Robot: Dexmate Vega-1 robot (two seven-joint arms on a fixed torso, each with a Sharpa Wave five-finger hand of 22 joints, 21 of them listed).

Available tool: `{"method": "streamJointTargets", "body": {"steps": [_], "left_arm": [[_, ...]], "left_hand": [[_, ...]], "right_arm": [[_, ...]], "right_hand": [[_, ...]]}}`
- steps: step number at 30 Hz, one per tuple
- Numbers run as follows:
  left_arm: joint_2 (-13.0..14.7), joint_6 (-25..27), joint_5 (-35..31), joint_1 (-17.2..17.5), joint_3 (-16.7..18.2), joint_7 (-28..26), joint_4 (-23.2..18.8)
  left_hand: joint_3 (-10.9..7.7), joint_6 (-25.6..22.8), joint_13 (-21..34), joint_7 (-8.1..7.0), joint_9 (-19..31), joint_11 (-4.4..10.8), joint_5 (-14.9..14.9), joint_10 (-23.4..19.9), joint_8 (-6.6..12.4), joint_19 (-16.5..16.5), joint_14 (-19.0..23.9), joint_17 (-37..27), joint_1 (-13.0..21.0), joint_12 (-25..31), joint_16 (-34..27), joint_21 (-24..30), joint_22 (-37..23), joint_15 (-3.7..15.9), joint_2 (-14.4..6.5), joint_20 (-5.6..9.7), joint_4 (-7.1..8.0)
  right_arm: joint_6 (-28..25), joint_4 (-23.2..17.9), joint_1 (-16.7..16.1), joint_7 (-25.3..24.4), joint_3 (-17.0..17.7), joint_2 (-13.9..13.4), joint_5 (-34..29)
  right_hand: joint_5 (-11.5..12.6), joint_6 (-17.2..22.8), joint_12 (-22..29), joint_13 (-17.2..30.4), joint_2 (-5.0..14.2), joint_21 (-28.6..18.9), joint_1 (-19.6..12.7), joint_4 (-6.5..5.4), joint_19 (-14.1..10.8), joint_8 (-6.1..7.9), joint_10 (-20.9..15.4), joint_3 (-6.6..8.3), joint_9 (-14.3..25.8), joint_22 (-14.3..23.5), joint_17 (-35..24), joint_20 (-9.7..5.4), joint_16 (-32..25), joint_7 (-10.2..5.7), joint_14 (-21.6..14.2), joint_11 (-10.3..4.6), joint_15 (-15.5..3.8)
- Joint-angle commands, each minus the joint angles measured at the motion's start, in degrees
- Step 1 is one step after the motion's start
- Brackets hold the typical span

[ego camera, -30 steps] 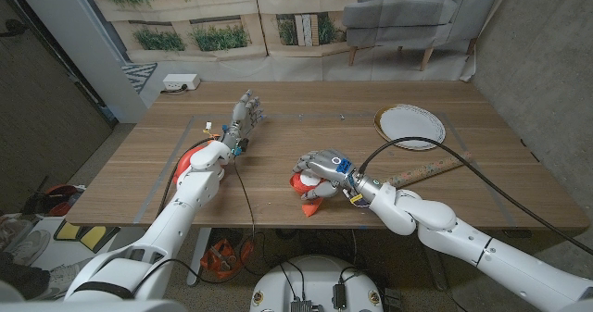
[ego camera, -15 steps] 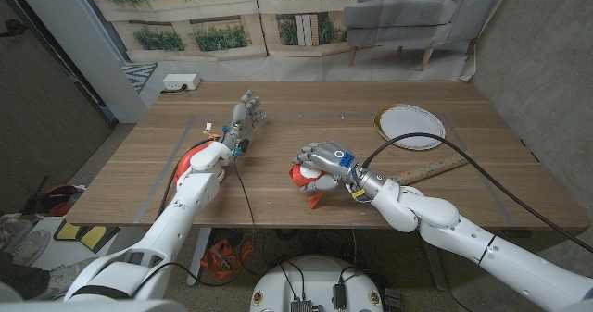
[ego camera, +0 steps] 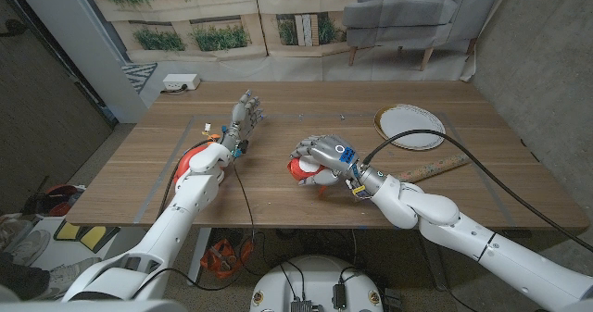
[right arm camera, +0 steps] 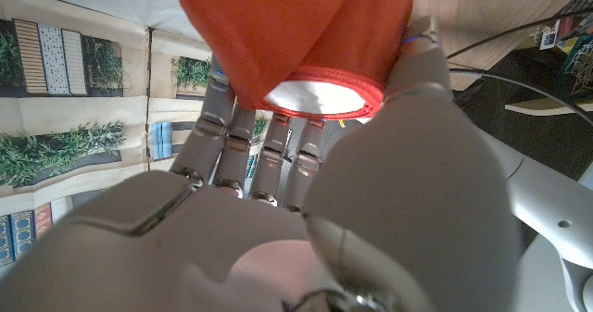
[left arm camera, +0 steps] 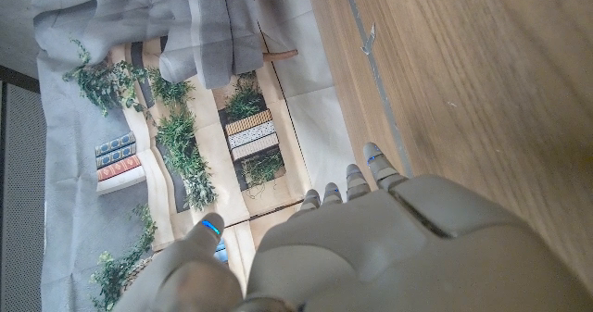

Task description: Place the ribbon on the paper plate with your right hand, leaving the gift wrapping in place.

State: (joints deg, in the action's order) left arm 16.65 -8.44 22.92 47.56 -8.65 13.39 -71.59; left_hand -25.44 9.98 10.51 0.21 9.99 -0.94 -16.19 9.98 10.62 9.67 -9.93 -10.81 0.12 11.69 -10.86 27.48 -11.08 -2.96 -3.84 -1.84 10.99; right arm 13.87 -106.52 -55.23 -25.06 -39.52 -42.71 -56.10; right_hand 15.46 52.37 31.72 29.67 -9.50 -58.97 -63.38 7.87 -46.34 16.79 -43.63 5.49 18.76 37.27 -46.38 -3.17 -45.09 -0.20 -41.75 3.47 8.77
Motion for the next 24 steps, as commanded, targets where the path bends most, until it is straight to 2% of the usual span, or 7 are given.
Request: {"method": "streamJointTargets", "body": {"steps": [1, 24], "left_arm": [[0.7, 0.4, 0.7, 1.4, -0.1, -0.7, -2.1], [1.2, -1.4, 1.8, 1.2, -0.8, 0.1, -3.0]], "left_hand": [[0.25, 6.4, 0.3, -0.41, 0.3, -0.30, -0.3, 13.5, 0.05, 12.4, -13.1, -0.1, 0.0, 0.0, -0.3, 0.0, -0.1, -0.43, -6.4, -0.14, 0.01], [0.24, 6.2, 0.3, -0.82, 0.3, -0.26, -0.3, 13.2, 0.09, 11.2, -12.8, 0.0, 0.0, 0.1, -0.4, 0.3, -0.1, -0.32, -6.4, -0.40, -0.02]], "right_arm": [[-1.0, -0.1, 1.1, -1.7, 0.6, 1.1, -0.9], [-3.1, 0.0, 3.1, -2.2, 0.9, 1.7, -1.4]], "right_hand": [[0.1, 6.6, 11.8, 4.0, 17.94, -0.6, -18.2, -1.09, 2.6, 0.01, -4.0, 0.98, 0.4, 0.1, -21.3, -9.28, 0.3, 2.34, -17.4, -1.95, -21.27], [0.3, 7.0, 11.7, 4.2, 17.91, -2.2, -18.5, -1.29, 3.3, -0.39, -4.2, 0.68, 1.0, -0.1, -22.1, -9.27, 1.1, 2.47, -17.7, -1.94, -21.23]]}}
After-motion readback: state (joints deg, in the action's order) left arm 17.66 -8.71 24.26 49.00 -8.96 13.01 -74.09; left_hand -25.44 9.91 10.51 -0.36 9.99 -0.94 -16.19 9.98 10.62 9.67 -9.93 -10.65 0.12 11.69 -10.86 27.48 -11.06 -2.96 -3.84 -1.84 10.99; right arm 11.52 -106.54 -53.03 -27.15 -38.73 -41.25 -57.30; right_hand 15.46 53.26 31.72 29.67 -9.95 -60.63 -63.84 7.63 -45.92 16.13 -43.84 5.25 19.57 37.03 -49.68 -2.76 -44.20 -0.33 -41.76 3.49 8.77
